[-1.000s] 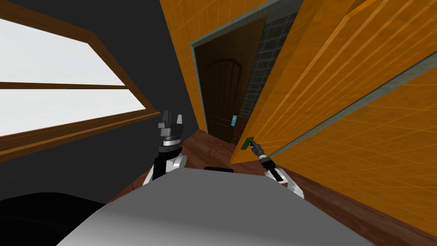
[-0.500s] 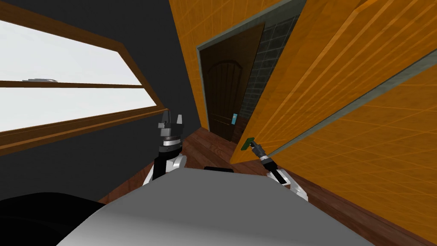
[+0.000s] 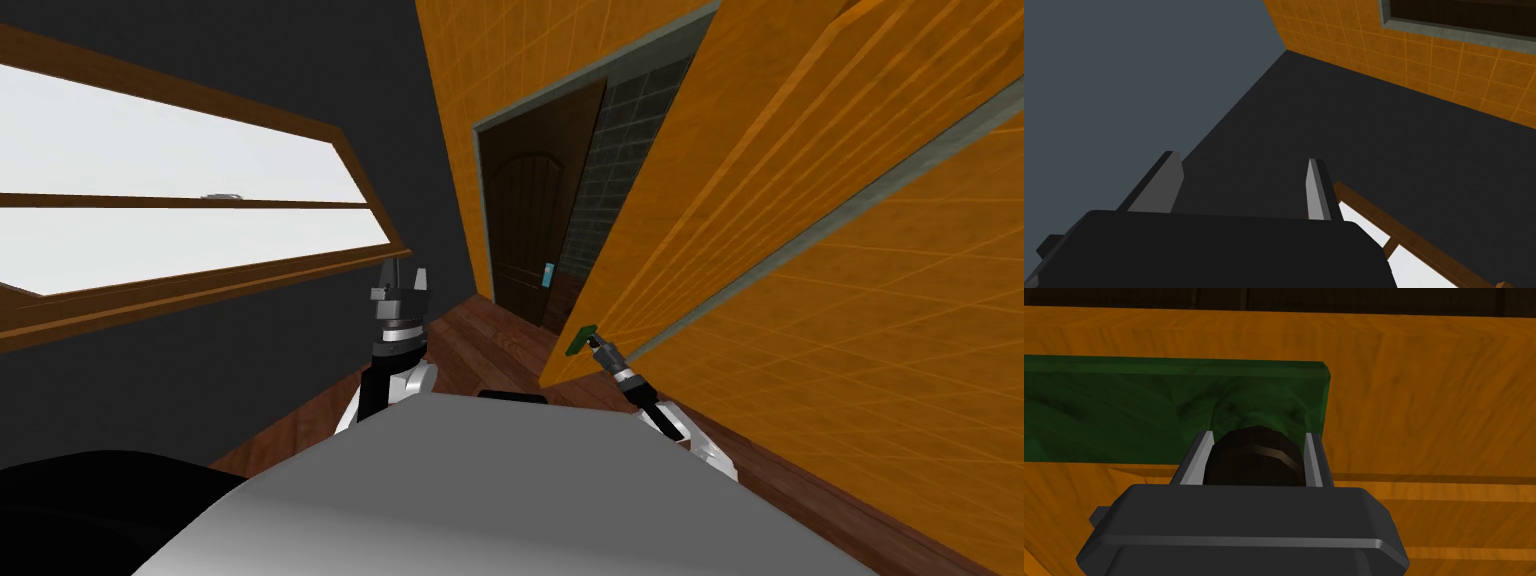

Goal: Pull the door open

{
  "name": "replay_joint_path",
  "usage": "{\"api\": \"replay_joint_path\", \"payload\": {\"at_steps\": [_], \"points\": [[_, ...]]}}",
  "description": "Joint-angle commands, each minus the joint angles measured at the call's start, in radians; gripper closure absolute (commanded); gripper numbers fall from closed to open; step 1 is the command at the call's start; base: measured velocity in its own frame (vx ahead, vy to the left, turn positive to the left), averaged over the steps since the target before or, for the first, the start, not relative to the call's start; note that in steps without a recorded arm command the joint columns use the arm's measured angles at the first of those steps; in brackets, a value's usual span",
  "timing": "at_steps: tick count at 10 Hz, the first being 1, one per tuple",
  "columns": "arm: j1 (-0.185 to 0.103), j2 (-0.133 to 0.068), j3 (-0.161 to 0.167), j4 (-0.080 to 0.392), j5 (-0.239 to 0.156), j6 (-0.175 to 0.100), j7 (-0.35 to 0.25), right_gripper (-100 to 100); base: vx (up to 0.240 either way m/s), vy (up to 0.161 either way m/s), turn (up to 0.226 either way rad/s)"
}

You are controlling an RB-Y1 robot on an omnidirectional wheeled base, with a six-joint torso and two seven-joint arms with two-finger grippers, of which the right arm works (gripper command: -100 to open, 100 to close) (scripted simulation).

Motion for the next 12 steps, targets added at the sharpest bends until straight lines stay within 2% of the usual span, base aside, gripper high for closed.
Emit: {"api": "replay_joint_path", "payload": {"at_steps": [1,2,12], "points": [[0.0,0.0,0.0,0.0,0.0,0.0,0.0,100,-0.093,-0.048,0.023],[-0.001,-0.008,0.003,0.012,0.004,-0.02,-0.007,100,-0.148,-0.084,0.131],[-0.018,-0.05,0.009,0.068,0.016,-0.115,-0.04,100,-0.186,-0.112,0.117]]}}
